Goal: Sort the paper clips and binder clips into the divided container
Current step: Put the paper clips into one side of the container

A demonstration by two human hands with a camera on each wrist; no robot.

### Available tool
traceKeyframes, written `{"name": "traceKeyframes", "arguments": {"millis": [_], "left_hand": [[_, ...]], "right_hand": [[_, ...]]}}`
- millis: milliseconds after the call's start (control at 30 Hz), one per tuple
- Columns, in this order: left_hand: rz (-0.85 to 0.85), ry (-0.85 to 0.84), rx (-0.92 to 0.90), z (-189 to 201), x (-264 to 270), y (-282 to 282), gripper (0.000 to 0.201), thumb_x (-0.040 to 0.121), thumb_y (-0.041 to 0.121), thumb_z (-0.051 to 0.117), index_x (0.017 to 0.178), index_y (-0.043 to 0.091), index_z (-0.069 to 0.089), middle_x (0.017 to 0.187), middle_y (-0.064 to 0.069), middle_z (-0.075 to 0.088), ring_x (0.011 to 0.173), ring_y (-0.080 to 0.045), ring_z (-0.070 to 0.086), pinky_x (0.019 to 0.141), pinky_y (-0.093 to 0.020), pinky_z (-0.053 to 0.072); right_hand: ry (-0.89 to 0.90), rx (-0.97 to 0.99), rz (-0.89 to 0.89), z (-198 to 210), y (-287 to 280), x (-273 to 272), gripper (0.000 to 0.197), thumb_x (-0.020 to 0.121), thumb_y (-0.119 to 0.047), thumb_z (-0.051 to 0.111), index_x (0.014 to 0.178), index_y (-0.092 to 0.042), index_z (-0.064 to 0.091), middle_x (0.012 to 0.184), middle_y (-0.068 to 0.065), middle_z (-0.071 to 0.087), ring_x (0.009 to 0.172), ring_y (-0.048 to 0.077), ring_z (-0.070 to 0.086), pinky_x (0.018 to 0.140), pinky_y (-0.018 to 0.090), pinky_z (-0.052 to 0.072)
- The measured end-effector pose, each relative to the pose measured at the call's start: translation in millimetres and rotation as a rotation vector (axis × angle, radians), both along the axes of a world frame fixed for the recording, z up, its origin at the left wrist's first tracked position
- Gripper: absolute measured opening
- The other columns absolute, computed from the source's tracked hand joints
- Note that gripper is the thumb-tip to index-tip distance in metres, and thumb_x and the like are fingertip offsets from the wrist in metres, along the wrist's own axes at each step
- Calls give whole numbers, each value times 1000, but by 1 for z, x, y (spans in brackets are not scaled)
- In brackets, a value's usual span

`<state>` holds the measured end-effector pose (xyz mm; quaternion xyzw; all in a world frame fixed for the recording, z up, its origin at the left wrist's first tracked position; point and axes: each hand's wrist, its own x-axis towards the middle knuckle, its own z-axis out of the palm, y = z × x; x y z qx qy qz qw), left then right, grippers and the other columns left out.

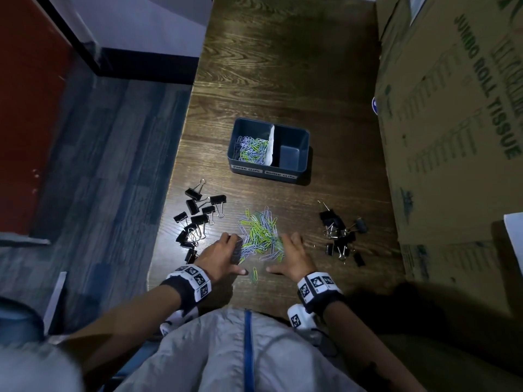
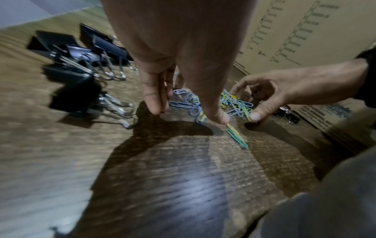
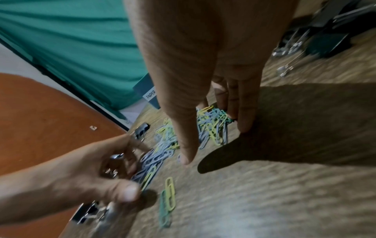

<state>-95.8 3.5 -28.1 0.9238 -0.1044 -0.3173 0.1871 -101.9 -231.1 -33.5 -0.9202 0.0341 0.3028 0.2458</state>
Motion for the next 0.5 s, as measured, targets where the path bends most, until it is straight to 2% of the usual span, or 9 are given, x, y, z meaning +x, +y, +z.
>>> {"name": "traceKeyframes", "arguments": {"millis": [100, 167, 233, 333, 433, 500], "left_hand": [[-25, -33, -59, 3, -3, -19, 74, 76, 34, 80, 132, 18, 35, 129, -7, 47, 100, -23, 58, 81, -28, 47], [-27, -41, -98, 6, -1, -21, 67, 81, 37, 74, 133, 17, 37, 130, -7, 47, 101, -22, 57, 82, -28, 45], [-80, -83, -96, 7, -1, -18, 62, 84, 50, 66, 130, 19, 38, 128, -4, 49, 97, -19, 57, 79, -28, 47], [-327, -161, 20, 11, -5, -16, 61, 84, 63, 53, 124, 19, 39, 118, -3, 53, 91, -19, 57, 69, -27, 45], [-481, -142, 77, 10, -8, -23, 61, 83, 58, 61, 119, 12, 44, 112, -6, 57, 89, -24, 61, 69, -35, 47], [-458, -169, 59, 10, -6, -28, 48, 88, 45, 63, 118, 11, 46, 107, -6, 60, 83, -21, 61, 65, -31, 47]], "right_hand": [[-1, 59, 26, -4, 17, -1, 101, 62, -36, 91, 145, -24, 35, 142, 8, 36, 132, 29, 41, 107, 43, 42], [-13, 81, 8, -4, 19, 3, 98, 64, -32, 91, 145, -30, 36, 141, 5, 40, 130, 27, 45, 106, 44, 44], [-35, 76, -22, -4, 12, 5, 90, 65, -38, 89, 139, -37, 38, 136, 0, 42, 126, 24, 47, 102, 44, 47], [-85, 48, -28, -2, -1, 4, 80, 63, -49, 87, 129, -41, 44, 124, -6, 43, 120, 18, 46, 94, 44, 50], [-80, 41, -17, 0, -3, 4, 81, 60, -49, 89, 128, -40, 45, 124, -5, 43, 121, 19, 45, 96, 41, 48], [-93, 50, -29, 2, -1, 7, 82, 60, -51, 88, 128, -38, 45, 124, -5, 42, 122, 19, 45, 98, 41, 47]]}}
